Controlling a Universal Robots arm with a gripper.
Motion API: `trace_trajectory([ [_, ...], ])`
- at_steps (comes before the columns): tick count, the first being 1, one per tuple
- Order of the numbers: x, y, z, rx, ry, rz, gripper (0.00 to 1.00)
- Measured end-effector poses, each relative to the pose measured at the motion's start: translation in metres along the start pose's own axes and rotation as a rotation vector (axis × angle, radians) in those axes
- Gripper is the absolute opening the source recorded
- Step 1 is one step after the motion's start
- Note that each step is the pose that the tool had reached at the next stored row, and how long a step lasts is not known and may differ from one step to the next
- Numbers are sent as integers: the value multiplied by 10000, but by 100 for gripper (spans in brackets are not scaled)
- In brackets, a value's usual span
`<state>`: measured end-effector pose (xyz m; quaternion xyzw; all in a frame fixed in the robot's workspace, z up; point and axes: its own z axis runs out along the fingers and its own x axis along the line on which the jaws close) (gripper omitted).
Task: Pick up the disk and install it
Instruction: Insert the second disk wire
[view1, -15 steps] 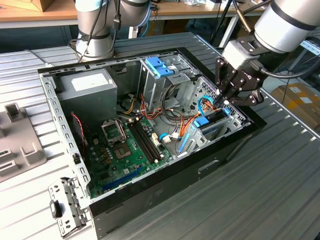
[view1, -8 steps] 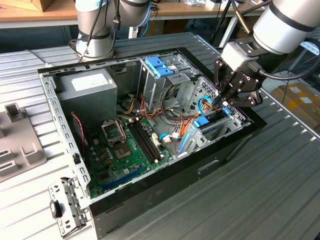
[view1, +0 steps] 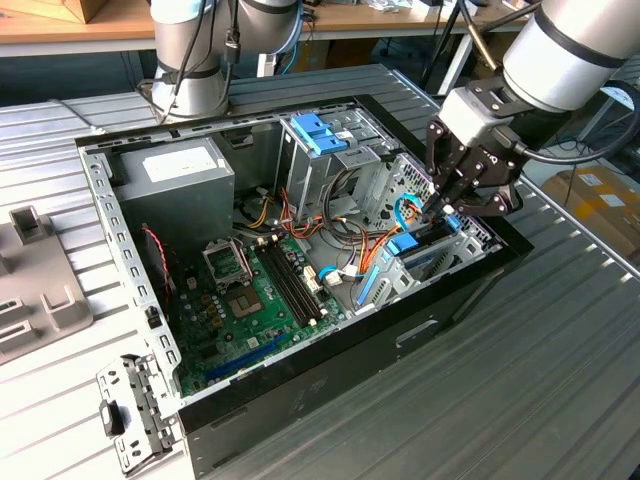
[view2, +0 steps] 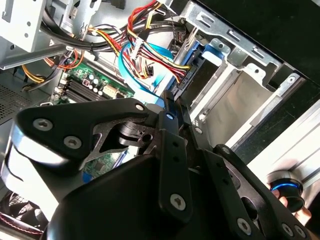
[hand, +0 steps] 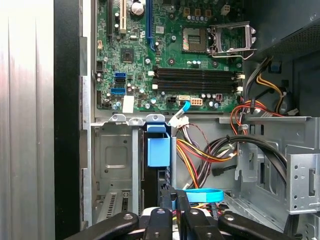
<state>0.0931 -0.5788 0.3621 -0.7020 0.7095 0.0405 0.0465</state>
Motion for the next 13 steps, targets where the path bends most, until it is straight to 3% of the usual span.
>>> trace_trajectory([
  [13, 9, -23, 75, -3, 1, -21, 16],
])
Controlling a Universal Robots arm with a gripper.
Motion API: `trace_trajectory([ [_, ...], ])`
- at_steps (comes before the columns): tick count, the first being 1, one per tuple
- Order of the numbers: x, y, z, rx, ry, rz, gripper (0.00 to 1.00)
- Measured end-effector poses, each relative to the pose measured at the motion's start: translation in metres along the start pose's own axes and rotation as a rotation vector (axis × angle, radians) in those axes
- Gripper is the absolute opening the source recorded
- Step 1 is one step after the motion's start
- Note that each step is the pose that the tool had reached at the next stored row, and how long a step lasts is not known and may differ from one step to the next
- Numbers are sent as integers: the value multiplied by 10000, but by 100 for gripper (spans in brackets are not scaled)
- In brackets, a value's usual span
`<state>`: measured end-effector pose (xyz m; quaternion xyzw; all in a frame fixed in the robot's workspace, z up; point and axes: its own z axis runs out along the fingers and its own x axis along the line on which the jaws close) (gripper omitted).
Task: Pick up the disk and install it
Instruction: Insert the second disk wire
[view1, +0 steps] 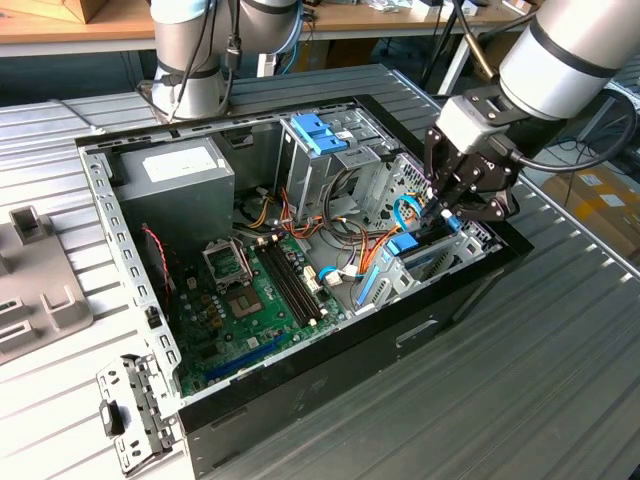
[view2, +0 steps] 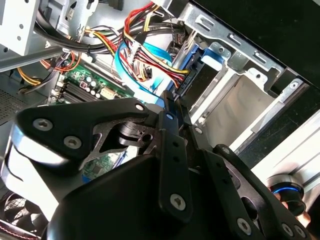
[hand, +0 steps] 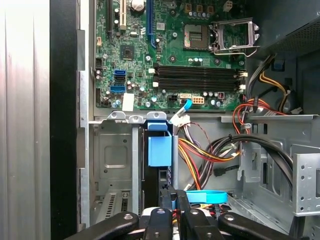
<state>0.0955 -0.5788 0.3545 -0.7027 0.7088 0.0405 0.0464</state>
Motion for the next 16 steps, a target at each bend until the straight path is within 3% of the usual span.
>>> trace_trajectory([
  [16, 13, -43, 66, -17, 2, -130, 16],
])
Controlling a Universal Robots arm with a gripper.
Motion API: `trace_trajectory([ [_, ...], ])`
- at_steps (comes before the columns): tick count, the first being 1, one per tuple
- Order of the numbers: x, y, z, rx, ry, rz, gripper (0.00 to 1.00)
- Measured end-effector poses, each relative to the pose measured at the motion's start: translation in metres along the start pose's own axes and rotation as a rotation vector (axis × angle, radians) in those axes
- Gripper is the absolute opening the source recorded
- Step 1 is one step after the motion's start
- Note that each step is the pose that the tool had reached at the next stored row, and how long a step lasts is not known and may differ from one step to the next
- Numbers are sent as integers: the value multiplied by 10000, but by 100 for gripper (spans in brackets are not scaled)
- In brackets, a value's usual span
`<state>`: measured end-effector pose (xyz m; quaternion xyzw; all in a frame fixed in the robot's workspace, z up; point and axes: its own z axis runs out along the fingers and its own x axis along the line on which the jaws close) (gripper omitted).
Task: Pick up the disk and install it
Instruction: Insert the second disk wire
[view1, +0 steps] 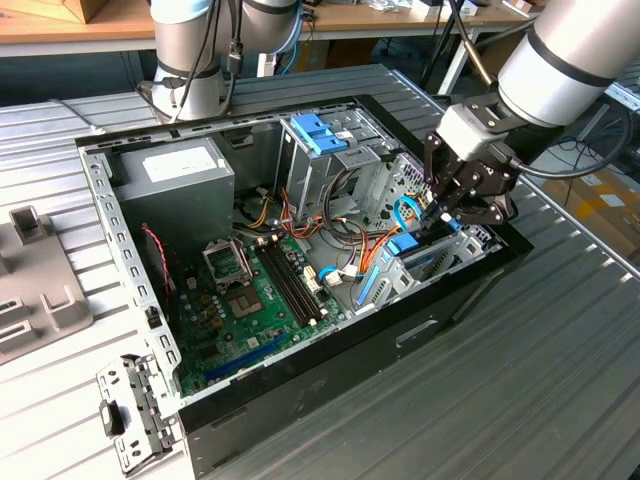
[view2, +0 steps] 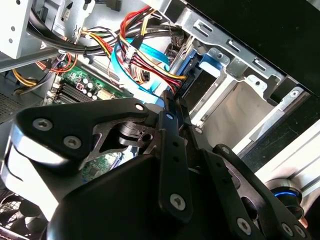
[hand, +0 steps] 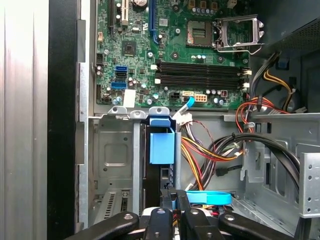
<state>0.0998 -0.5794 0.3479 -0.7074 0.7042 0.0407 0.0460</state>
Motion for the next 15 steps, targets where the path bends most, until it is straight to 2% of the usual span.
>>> trace_trajectory([
  [4, 11, -7, 10, -3, 0, -26, 16],
  [12, 27, 19, 16, -3, 1, -26, 16],
  [15, 31, 19, 52, -4, 4, -26, 16],
])
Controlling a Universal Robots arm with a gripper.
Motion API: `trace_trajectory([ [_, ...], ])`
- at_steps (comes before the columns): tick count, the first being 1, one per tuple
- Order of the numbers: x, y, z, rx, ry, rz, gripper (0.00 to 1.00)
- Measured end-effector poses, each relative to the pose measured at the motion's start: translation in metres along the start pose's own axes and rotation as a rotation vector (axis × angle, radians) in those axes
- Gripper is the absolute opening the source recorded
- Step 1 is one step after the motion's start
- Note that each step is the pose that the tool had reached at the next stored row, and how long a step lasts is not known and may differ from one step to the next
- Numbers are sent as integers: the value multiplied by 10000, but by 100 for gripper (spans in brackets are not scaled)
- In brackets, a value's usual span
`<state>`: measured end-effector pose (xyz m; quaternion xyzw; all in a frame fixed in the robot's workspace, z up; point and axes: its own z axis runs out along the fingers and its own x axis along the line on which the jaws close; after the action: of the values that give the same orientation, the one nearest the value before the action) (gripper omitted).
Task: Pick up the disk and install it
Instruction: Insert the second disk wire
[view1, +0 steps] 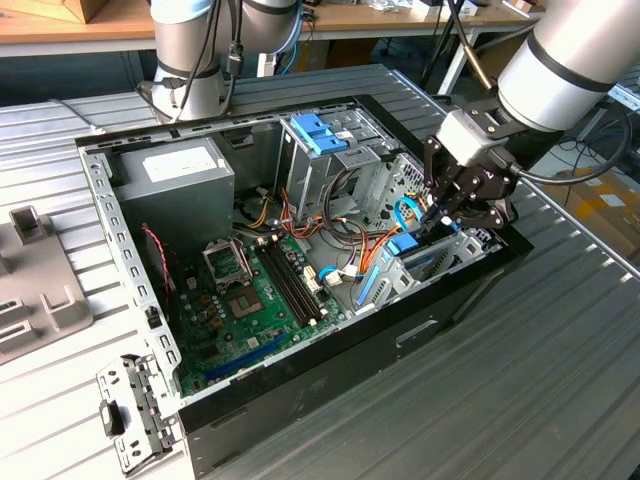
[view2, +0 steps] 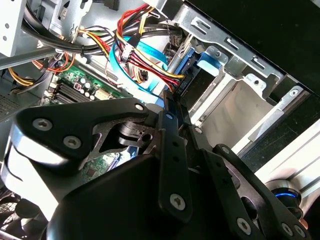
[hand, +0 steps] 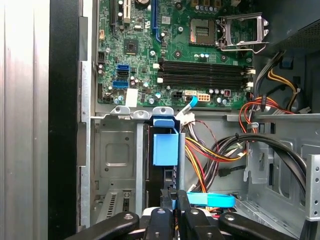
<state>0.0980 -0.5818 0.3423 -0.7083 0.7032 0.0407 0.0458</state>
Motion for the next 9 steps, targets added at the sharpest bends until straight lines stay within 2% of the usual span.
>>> trace_trajectory([
  [1, 4, 0, 31, 2, -13, 0, 24],
  [2, -19, -1, -97, 2, -93, 1, 24],
  [3, -18, -1, -76, -9, -106, 2, 11],
  [9, 1, -1, -28, -55, -100, 8, 11],
])
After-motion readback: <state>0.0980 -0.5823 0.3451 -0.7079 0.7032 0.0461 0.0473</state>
